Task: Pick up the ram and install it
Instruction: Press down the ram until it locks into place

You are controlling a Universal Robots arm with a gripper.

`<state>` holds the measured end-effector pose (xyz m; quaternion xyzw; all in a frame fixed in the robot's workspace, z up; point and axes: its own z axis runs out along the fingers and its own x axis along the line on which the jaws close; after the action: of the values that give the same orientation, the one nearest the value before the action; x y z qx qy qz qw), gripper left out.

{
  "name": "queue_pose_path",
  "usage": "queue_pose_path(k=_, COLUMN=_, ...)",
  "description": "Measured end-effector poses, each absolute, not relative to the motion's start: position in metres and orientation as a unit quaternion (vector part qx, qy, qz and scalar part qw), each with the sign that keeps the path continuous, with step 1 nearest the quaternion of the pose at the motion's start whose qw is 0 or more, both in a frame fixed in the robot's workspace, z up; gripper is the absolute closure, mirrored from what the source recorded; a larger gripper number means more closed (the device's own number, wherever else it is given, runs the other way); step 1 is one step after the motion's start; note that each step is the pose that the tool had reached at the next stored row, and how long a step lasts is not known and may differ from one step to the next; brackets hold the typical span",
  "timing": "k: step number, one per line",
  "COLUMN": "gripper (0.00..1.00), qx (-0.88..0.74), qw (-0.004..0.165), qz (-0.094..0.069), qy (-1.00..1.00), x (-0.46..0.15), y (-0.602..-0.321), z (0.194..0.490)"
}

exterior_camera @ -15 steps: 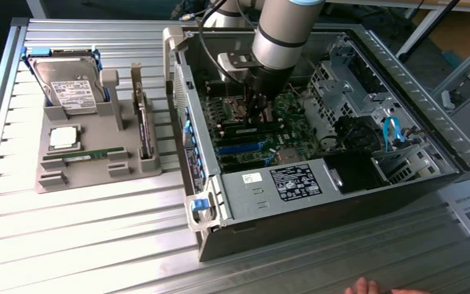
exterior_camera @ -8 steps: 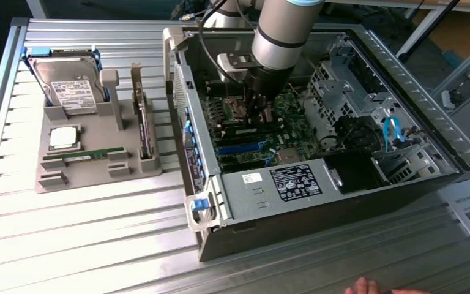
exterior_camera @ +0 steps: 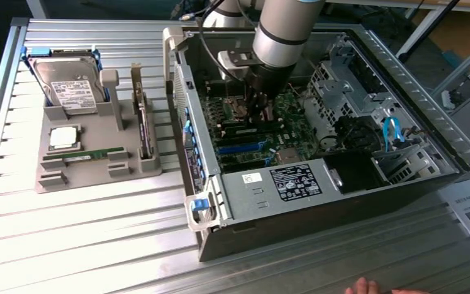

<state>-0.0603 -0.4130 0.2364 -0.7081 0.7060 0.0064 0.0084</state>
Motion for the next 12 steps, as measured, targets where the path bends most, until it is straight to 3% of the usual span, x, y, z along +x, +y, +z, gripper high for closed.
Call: queue_pose_path(k=12, gripper=0.90, qx=-0.708, qw=0.008, qz=0.007, qy=0.706, x=-0.060, y=-0.413, z=0.283)
